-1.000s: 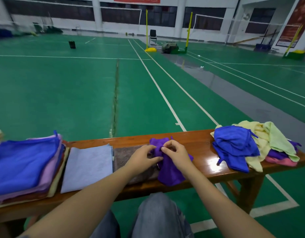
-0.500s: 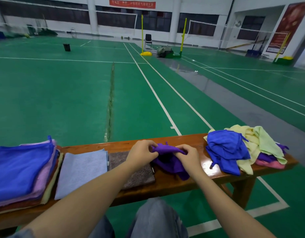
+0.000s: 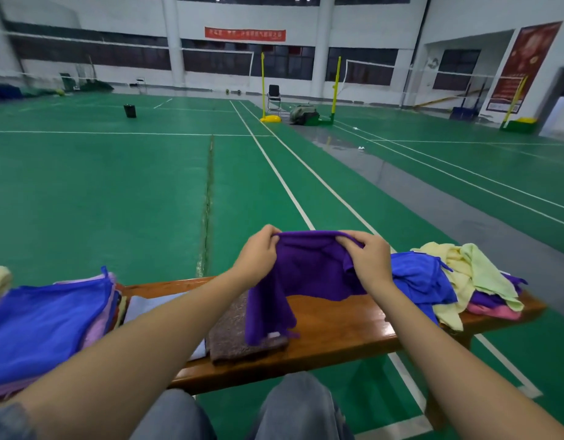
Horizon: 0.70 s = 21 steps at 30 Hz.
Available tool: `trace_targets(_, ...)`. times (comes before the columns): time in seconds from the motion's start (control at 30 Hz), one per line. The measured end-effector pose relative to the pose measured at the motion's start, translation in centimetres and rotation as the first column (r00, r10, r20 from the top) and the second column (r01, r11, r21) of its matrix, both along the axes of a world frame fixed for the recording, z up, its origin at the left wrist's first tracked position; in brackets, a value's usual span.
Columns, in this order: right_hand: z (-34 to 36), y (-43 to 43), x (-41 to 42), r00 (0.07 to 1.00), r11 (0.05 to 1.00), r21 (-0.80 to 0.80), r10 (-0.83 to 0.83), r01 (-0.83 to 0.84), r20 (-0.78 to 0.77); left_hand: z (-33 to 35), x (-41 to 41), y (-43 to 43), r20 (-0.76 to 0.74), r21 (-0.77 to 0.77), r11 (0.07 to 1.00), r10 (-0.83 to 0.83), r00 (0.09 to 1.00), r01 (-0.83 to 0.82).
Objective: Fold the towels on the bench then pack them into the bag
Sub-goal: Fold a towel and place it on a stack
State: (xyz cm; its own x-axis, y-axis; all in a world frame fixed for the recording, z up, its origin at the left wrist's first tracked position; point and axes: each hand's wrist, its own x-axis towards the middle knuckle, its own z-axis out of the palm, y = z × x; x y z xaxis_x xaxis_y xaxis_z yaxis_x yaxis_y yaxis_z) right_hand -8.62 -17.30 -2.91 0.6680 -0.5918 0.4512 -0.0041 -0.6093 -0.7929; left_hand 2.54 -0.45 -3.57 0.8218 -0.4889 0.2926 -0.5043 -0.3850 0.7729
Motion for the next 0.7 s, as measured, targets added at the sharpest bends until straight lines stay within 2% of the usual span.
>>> trace_targets(0.17, 0.9, 0.8, 1.2, 1.0, 1.0, 0.012, 0.014, -0.014, 0.008, 1.4, 0.9, 2.7, 0.016, -0.012, 0.998, -0.058, 0.998, 0.058)
trace_targets(0.3, 1.0, 1.7, 2.1, 0.999, 0.995, 0.088, 0.041, -0.042, 0.015, 2.0, 2.0, 5.6, -0.01, 0.142, 0.983, -0.114, 0.993, 0.114)
trace_targets(0.47, 0.8, 2.4, 3.0, 0.991, 0.968, 0.219, 0.132, -0.123, -0.023, 1.8, 3.1, 8.6, -0.06, 0.267, 0.958, -0.089, 0.994, 0.102)
trace_targets(0.7, -0.9, 3.3, 3.2, 0.952, 0.889, 0.432, 0.249, -0.151, -0.18, 0.6, 4.3, 11.5, -0.232, 0.196, 0.974, -0.066, 0.97, 0.113)
